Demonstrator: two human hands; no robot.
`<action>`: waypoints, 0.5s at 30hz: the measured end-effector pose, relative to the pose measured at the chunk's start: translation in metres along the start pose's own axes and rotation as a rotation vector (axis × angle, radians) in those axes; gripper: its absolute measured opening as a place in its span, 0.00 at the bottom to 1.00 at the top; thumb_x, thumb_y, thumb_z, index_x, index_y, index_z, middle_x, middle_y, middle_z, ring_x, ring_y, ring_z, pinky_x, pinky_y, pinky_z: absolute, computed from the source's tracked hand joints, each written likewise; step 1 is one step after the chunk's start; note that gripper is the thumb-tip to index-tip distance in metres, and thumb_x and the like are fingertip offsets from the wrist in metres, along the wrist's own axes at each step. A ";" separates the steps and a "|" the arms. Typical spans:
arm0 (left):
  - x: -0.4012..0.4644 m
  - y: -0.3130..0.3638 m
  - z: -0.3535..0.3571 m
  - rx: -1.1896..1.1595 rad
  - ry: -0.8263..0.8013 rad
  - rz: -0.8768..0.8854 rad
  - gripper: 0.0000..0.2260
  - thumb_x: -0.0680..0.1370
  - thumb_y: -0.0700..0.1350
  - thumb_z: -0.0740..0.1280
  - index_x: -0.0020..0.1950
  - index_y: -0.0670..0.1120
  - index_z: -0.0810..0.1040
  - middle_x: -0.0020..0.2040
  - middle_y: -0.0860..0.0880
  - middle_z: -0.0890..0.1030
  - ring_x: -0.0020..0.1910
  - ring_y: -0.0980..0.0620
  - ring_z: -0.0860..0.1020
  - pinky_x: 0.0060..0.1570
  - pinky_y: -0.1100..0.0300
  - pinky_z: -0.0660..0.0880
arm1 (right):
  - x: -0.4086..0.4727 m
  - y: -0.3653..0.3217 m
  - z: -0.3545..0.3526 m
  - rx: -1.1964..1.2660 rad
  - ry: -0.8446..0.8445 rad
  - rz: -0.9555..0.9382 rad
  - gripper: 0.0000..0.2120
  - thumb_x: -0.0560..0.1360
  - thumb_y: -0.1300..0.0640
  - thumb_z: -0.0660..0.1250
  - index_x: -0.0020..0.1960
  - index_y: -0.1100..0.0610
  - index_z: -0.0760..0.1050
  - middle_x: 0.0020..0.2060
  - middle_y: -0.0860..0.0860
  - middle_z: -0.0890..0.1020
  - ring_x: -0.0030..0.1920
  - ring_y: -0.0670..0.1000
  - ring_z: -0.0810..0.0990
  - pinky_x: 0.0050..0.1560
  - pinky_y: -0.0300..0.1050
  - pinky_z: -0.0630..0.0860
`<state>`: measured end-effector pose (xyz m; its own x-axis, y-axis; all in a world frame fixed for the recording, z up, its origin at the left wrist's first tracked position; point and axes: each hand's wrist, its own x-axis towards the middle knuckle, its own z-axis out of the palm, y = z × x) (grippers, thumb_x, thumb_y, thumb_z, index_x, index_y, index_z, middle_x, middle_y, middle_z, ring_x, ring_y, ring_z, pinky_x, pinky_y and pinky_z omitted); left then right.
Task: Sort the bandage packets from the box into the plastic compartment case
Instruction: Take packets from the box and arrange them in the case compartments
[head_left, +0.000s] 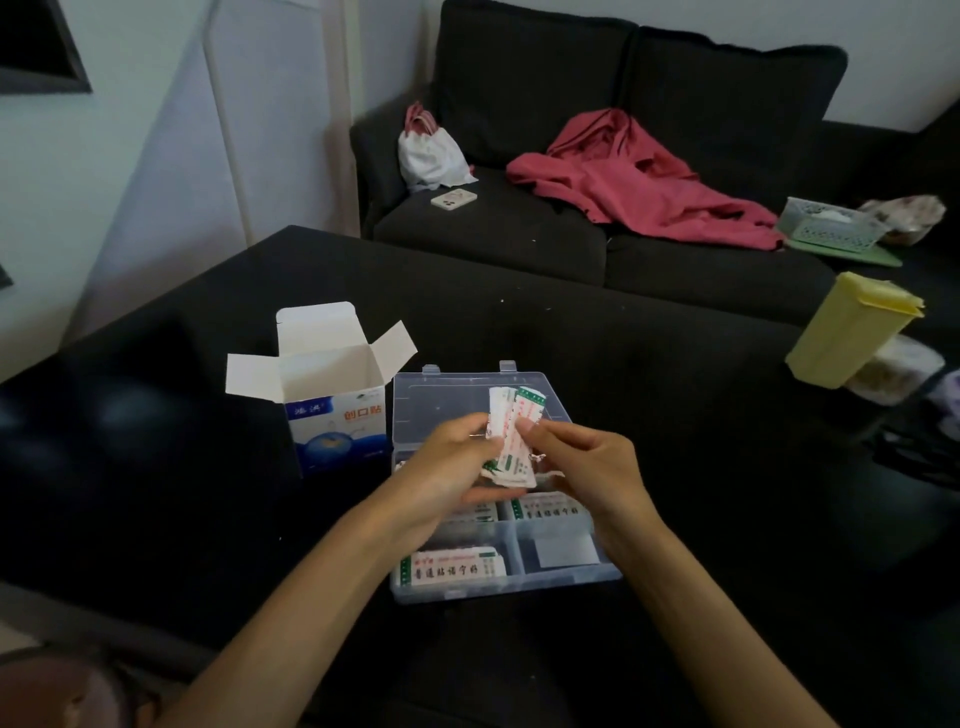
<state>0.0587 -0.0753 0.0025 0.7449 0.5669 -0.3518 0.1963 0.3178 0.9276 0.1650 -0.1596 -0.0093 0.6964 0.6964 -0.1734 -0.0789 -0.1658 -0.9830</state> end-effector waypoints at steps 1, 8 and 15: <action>0.000 0.000 0.001 0.057 0.015 0.019 0.16 0.80 0.38 0.59 0.68 0.47 0.70 0.52 0.46 0.81 0.48 0.51 0.82 0.42 0.60 0.81 | 0.000 0.000 0.001 -0.026 0.004 -0.015 0.06 0.72 0.56 0.70 0.47 0.56 0.81 0.35 0.49 0.84 0.35 0.43 0.83 0.32 0.33 0.77; 0.001 -0.005 -0.001 0.209 0.160 0.137 0.21 0.76 0.37 0.67 0.69 0.49 0.70 0.55 0.49 0.81 0.45 0.56 0.81 0.35 0.65 0.79 | 0.001 0.001 0.005 -0.111 0.005 -0.044 0.04 0.73 0.56 0.69 0.48 0.51 0.79 0.44 0.49 0.82 0.43 0.46 0.82 0.34 0.33 0.76; -0.001 -0.001 -0.006 0.133 0.182 0.122 0.13 0.79 0.41 0.63 0.64 0.48 0.74 0.48 0.50 0.82 0.45 0.54 0.82 0.39 0.61 0.81 | 0.005 0.001 -0.002 0.035 -0.085 0.124 0.08 0.75 0.56 0.67 0.51 0.58 0.78 0.43 0.54 0.84 0.42 0.48 0.83 0.37 0.38 0.78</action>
<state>0.0537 -0.0720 0.0012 0.6436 0.7262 -0.2416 0.2030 0.1424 0.9688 0.1696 -0.1575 -0.0107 0.6168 0.7290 -0.2970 -0.1866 -0.2312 -0.9549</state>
